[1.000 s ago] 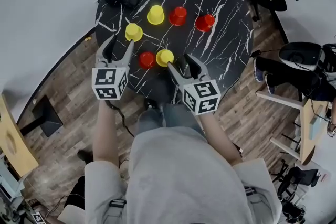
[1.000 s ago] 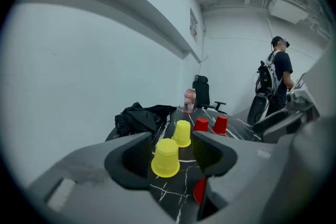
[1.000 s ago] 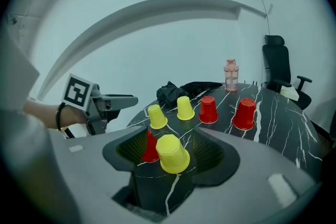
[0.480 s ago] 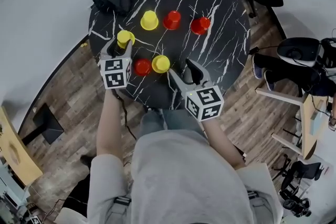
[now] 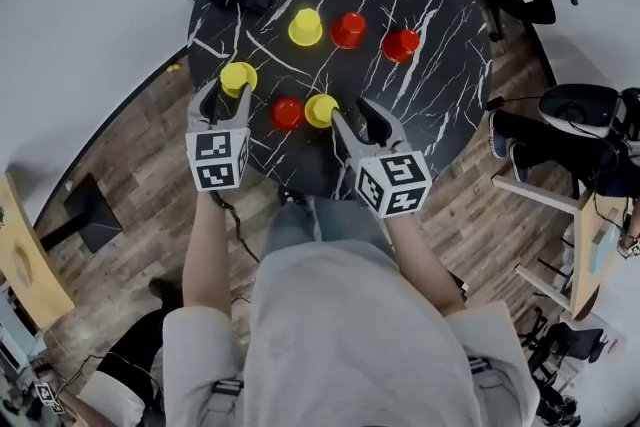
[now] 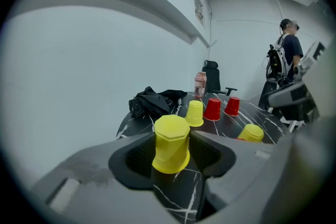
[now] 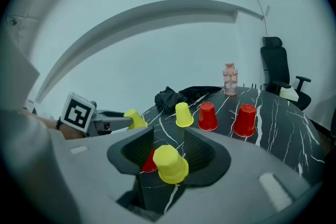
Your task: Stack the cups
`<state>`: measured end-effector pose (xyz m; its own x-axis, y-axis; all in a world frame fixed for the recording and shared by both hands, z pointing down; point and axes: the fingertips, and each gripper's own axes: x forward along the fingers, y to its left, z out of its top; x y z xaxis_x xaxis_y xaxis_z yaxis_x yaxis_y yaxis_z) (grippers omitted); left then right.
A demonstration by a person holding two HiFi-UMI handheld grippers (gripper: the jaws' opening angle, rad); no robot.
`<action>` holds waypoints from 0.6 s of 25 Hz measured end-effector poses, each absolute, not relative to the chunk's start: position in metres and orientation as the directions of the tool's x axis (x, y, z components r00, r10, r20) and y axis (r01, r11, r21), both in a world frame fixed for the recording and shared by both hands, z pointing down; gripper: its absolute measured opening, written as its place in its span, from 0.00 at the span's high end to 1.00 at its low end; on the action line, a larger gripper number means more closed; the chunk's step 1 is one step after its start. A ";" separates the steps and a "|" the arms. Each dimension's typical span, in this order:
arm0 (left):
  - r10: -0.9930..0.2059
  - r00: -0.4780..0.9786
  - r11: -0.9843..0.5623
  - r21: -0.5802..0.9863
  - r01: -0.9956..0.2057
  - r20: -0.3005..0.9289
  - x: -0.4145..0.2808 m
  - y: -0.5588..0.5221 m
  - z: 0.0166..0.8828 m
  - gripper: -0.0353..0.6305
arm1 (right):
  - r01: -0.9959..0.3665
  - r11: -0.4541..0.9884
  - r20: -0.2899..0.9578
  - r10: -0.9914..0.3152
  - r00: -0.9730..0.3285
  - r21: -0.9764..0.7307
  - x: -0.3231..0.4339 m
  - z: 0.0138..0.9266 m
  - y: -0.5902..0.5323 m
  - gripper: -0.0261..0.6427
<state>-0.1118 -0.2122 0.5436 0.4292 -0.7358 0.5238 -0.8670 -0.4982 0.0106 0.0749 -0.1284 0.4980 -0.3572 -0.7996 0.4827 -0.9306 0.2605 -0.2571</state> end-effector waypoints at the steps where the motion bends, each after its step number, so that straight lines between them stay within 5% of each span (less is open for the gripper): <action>1: -0.736 0.427 -0.497 0.009 -0.868 0.525 -0.114 -0.205 0.543 0.62 | -0.932 0.260 0.478 -0.804 -0.355 -0.254 0.074 0.497 -0.130 0.71; 8: -0.731 0.416 -0.469 0.045 -0.882 0.541 -0.127 -0.160 0.551 0.62 | -0.941 0.261 0.459 -0.823 -0.334 -0.216 0.064 0.492 -0.132 0.96; 15: -0.707 0.426 -0.487 0.049 -0.872 0.564 -0.121 -0.136 0.568 0.62 | -0.933 0.295 0.475 -0.803 -0.359 -0.207 0.052 0.496 -0.122 0.96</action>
